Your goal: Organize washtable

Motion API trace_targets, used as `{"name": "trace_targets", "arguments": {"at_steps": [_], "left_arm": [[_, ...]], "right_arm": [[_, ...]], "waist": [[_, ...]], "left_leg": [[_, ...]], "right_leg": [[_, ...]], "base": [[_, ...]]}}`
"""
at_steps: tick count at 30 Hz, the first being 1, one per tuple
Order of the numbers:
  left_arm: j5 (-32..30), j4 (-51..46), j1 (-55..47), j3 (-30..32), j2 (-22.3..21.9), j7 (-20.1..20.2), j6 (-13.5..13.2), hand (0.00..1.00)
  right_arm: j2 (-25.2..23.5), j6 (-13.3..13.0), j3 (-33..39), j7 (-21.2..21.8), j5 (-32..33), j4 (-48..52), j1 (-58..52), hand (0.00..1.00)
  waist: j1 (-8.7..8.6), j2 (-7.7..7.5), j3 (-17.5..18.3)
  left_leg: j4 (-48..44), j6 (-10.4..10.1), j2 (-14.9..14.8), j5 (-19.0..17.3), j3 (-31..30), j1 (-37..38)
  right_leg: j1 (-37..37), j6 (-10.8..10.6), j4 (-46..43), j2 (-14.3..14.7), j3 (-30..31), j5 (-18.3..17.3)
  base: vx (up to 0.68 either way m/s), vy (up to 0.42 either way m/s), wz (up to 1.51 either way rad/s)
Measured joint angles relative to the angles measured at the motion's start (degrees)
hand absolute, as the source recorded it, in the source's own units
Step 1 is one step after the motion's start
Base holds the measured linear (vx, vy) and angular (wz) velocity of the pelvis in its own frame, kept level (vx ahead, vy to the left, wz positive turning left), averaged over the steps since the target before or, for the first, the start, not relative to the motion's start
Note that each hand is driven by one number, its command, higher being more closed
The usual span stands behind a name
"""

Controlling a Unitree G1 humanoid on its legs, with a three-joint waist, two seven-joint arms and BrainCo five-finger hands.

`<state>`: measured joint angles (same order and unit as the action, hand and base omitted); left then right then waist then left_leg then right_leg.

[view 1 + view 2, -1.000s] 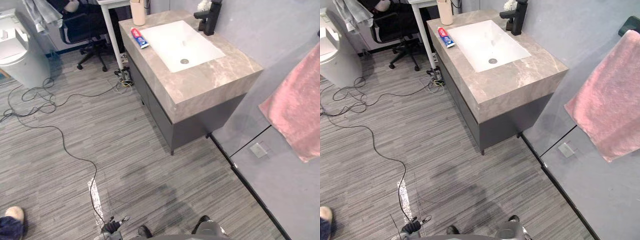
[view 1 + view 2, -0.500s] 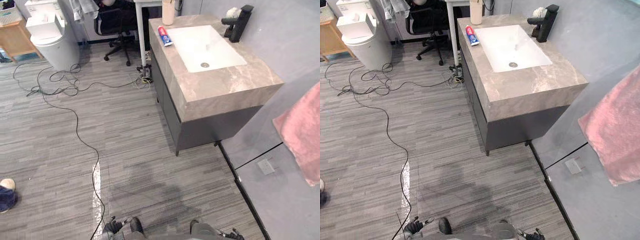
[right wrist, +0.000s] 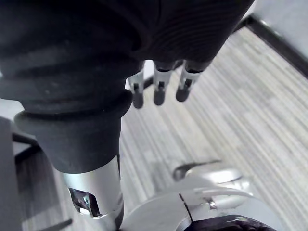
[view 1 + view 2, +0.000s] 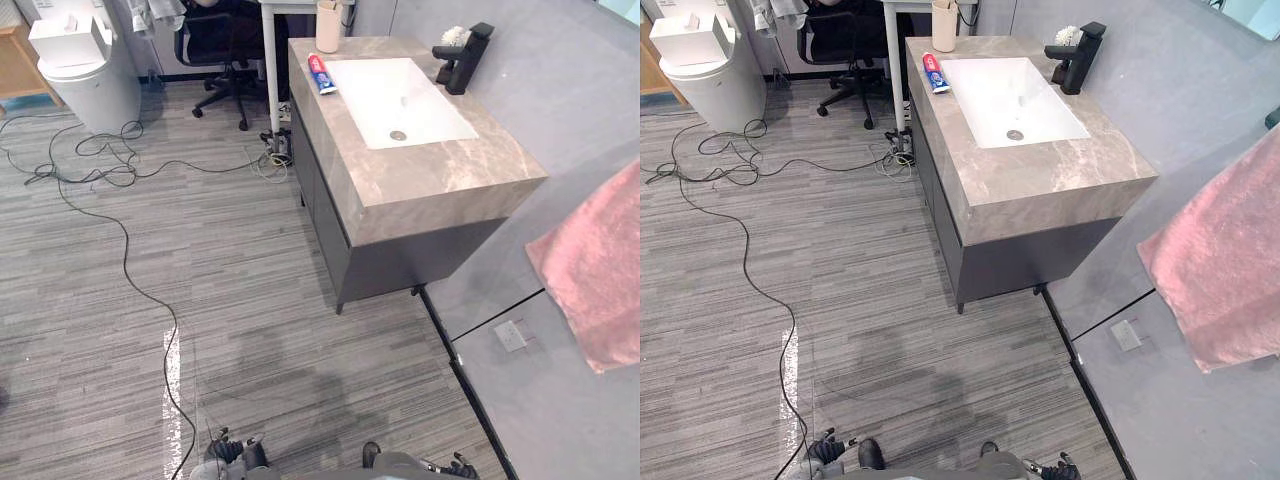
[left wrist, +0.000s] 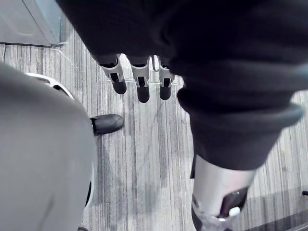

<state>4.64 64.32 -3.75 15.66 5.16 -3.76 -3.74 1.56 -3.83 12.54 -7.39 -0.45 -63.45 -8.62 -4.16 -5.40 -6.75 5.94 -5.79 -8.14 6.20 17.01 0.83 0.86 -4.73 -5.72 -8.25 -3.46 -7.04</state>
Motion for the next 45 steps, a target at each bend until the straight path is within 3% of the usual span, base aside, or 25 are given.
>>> {"name": "trace_targets", "arguments": {"at_steps": [3, 4, 5, 6, 7, 8, 9, 11, 13, 17, 20, 22, 23, 25, 27, 28, 31, 32, 34, 36, 37, 38, 40, 43, 45], "left_arm": [[1.4, 0.0, -0.1, 1.9, 0.2, 0.1, 0.1, 0.0], [1.6, -0.1, -0.2, 2.8, 0.4, 0.2, 0.1, 0.0], [2.1, -0.2, -0.3, 3.0, -0.4, 0.4, 0.0, 0.0], [2.6, -0.3, -0.8, 4.1, -0.9, 0.3, 0.0, 0.0], [3.0, -0.5, -1.4, 5.3, -1.1, 0.1, 0.1, 0.0], [3.2, -0.7, -1.6, 5.3, -1.0, 0.0, 0.1, 0.0], [3.4, -1.0, -1.5, 5.3, -1.0, -0.1, 0.1, 0.0], [3.7, -1.6, -1.8, 5.3, -1.3, -0.1, -0.1, 0.0], [3.7, -1.9, -1.8, 5.2, -2.4, -0.2, -1.3, 0.0], [1.9, -2.1, -1.9, 5.1, -3.7, -0.2, -1.7, 0.0], [-1.0, -3.2, -2.4, 4.7, -4.9, -0.2, -1.5, 0.0], [-2.4, -3.2, -2.5, 3.7, -6.9, -0.1, -1.1, 0.0], [-5.0, -3.4, -2.8, 1.7, -8.0, 0.4, -1.1, 0.0], [-6.3, -4.3, -3.1, 1.3, -8.1, 1.1, -1.1, 0.0], [-8.1, -7.0, -3.4, 2.1, -7.6, 2.3, -1.2, 0.0], [-8.1, -7.8, -3.7, 2.6, -7.9, 2.5, -1.2, 0.0], [-7.5, -9.5, -4.0, 3.4, -7.3, 2.3, -1.3, 0.0], [-7.0, -10.4, -4.0, 4.6, -7.1, 2.3, -1.7, 0.0], [-4.4, -10.9, -3.9, 5.6, -5.6, 2.3, -1.8, 0.0], [-2.9, -10.8, -4.1, 5.8, -5.3, 2.3, -1.8, 0.0], [-1.8, -10.3, -4.3, 5.8, -6.1, 2.4, -1.7, 0.0], [-1.4, -9.6, -3.8, 5.7, -3.6, 2.3, -1.4, 0.0], [-0.5, -8.5, -4.0, 7.6, -1.9, 2.4, -1.4, 0.0], [-0.4, -6.3, -4.5, 8.9, -0.6, 2.3, -0.5, 0.0], [-0.2, -3.9, -5.7, 9.0, -1.0, 2.1, 0.3, 0.0]], "right_arm": [[-0.2, 0.1, 1.0, 0.2, 0.2, -0.2, -0.1, 0.0], [-0.3, 0.3, 1.2, 0.3, 0.4, -0.2, -0.6, 0.0], [-0.4, 0.3, 2.5, 0.3, 1.0, 0.0, -1.0, 0.0], [-0.5, 0.2, 3.1, 0.2, 1.5, 1.1, -1.0, 0.0], [-0.8, 0.2, 3.1, 0.3, 2.0, 2.1, -1.4, 0.0], [-0.7, 0.1, 3.5, 0.2, 2.1, 2.3, -1.7, 0.0], [-0.7, 0.2, 3.0, 0.9, 2.2, 3.1, -2.1, 0.0], [-1.5, 0.1, 2.7, 1.1, 2.4, 4.3, -2.7, 0.0], [-1.5, 0.0, 2.6, 1.1, 3.4, 4.9, -3.3, 0.0], [-1.4, 0.0, 2.0, 1.1, 4.3, 7.2, -4.6, 0.0], [-0.8, 0.1, 2.4, 1.1, 4.3, 8.5, -5.4, 0.0], [0.9, 0.4, 3.2, 1.1, 4.3, 8.4, -5.6, 0.0], [2.0, 0.4, 4.3, 1.1, 4.3, 8.2, -5.4, 0.0], [1.7, 0.4, 5.4, 1.0, 4.4, 8.2, -5.4, 0.0], [1.2, 0.7, 8.5, 1.1, 4.5, 8.4, -5.2, 0.0], [1.2, 0.7, 8.9, 1.0, 4.4, 8.4, -4.9, 0.0], [0.5, 1.7, 9.7, -0.5, 5.1, 7.8, -3.0, 0.0], [0.4, 1.8, 9.7, -1.1, 5.7, 6.4, -3.0, 0.0], [-0.7, 1.5, 9.7, -1.1, 5.7, 6.4, -3.0, 0.0], [-0.9, 1.1, 9.9, -1.1, 5.7, 6.5, -4.0, 0.0], [-0.2, 0.6, 10.0, -0.9, 5.8, 6.1, -4.6, 0.0], [-1.8, 0.7, 9.2, -0.4, 5.9, 5.1, -4.2, 0.0], [-3.1, -0.1, 9.4, 0.1, 5.9, 4.4, -4.0, 0.0], [-3.2, -0.6, 9.5, 0.1, 5.5, 3.9, -3.9, 0.0], [-2.5, -1.3, 9.5, 0.2, 5.5, 2.8, -3.3, 0.0]], "waist": [[0.21, -1.46, -0.3], [0.32, -2.73, -0.2], [0.13, -1.95, -0.8], [-0.06, -1.41, -1.0], [-0.07, 1.24, -1.9], [0.02, 1.27, -1.7], [0.5, 1.28, -1.8], [0.64, 1.08, -1.9], [0.47, 1.36, -2.1], [0.49, 2.18, -2.0], [0.06, 3.96, -2.0], [-0.43, 7.01, -1.1], [-1.4, 9.52, -0.6], [-1.6, 9.85, -0.5], [-1.11, 9.82, -1.2], [-1.06, 10.1, -1.3], [-0.13, 8.82, -1.4], [0.66, 7.97, -1.4], [1.58, 5.85, -1.7], [1.81, 5.65, -1.4], [2.09, 7.62, -0.5], [0.71, 3.64, 0.7], [0.51, 1.65, 1.5], [1.91, 1.17, 1.6], [1.77, 2.08, 2.0]], "left_leg": [[0.0, 0.5, 2.2, -0.6, -1.7, 0.0], [-0.9, 1.4, 5.4, -1.3, -1.9, 0.2], [-3.1, 4.9, 8.1, -4.7, -2.6, -0.2], [-2.7, 5.7, 8.0, -5.3, -4.7, 0.6], [-2.2, 6.3, 6.4, -5.7, -6.8, 2.6], [-2.3, 6.7, 5.3, -6.0, -7.4, 3.4], [-2.7, 7.4, 3.9, -6.8, -8.7, 3.6], [-2.9, 7.8, 2.8, -7.4, -10.4, 4.1], [-3.6, 7.9, 3.4, -9.1, -11.4, 5.2], [-6.9, 7.9, 5.9, -15.2, -12.4, 8.1], [-8.2, 6.8, 6.6, -19.8, -14.8, 9.1], [-8.9, 4.8, 4.3, -21.0, -15.4, 10.0], [-13.7, 3.6, 2.4, -21.7, -15.1, 9.2], [-22.5, 3.4, 1.6, -21.7, -15.1, 6.5], [-55.3, -6.3, -2.3, -18.4, -15.2, -5.9], [-60.7, -6.1, -3.4, -18.5, -14.9, -8.1], [-64.9, 0.6, -7.8, -22.1, -7.1, -13.6], [-60.3, 2.1, -9.1, -23.2, -5.2, -15.6], [-45.3, 2.1, -9.9, -22.4, -5.8, -17.6], [-31.5, 4.9, -10.2, -17.2, -6.9, -17.5], [-27.2, 1.2, -10.1, -6.7, -9.4, -17.6], [-27.5, 0.7, -7.6, -7.6, -8.3, -18.0], [-28.7, 0.1, -6.9, -8.3, -8.3, -18.2], [-34.8, 0.1, -7.1, -8.8, -9.4, -18.6], [-37.7, -1.4, -8.1, -11.6, -12.0, -18.6]], "right_leg": [[0.1, -0.9, -1.9, -2.5, -2.4, -2.3], [1.0, -1.9, -2.9, -5.6, -4.3, -3.0], [-0.2, -2.2, -10.8, -6.7, -6.2, -2.7], [-3.2, 0.4, -19.1, -6.8, -5.4, -1.2], [-7.7, 5.7, -29.1, -5.7, -3.5, 1.5], [-9.1, 5.4, -31.1, -4.2, -2.4, 0.0], [-11.8, 4.8, -30.9, -1.4, -2.1, -3.3], [-16.4, 3.7, -26.8, 1.9, -2.8, -3.6], [-17.3, 1.7, -17.1, 2.2, -4.1, -1.4], [-17.2, 3.6, -6.7, 2.2, -5.8, 3.3], [-16.5, 4.7, -6.1, 3.4, -5.5, 4.4], [-16.3, 4.1, -8.7, 4.2, -8.0, 5.3], [-14.8, 5.6, -10.3, 5.1, -10.5, 3.3], [-12.0, 6.0, -10.2, 5.4, -11.5, 1.6], [-4.1, 7.2, -7.7, 7.0, -12.0, -0.5], [-2.0, 7.3, -6.9, 7.5, -11.7, -0.5], [6.2, 7.3, -3.5, 6.9, -6.1, -0.5], [7.4, 7.3, -3.6, 5.6, -3.7, -0.5], [9.0, 5.3, -4.4, 2.4, -1.3, -1.3], [10.2, 2.0, -5.2, 0.8, -0.2, -3.4], [10.6, -2.0, -6.3, 0.2, 1.4, -7.1], [9.7, -2.4, -7.4, -1.4, 3.6, -9.1], [7.6, 0.6, -7.3, 1.5, 5.8, -8.1], [8.3, 0.9, -6.2, 1.0, 11.2, -5.2], [7.3, -1.2, -6.1, 1.2, 14.7, -3.2]], "base": [[-0.03, 0.076, 0.41], [0.09, 0.144, 0.87], [0.09, 0.123, 0.94], [0.09, 0.111, 0.93], [0.03, 0.075, 0.64], [0.12, 0.053, 0.64], [0.17, 0.048, 0.54], [0.18, 0.049, 0.5], [0.2, 0.018, 0.41], [0.32, -0.032, 0.28], [0.51, -0.131, 0.42], [0.66, -0.105, 0.58], [0.73, -0.106, 0.52], [0.56, -0.115, 0.47], [0.58, -0.116, 0.21], [0.54, -0.047, -0.22], [0.52, 0.057, -0.64], [0.49, 0.223, -1.11], [0.39, 0.241, -1.07], [0.33, 0.326, -0.65], [0.48, 0.536, -0.28], [0.4, 0.458, -0.09], [0.28, 0.192, -0.05], [0.22, 0.179, -0.64], [0.14, 0.186, -0.88]]}}
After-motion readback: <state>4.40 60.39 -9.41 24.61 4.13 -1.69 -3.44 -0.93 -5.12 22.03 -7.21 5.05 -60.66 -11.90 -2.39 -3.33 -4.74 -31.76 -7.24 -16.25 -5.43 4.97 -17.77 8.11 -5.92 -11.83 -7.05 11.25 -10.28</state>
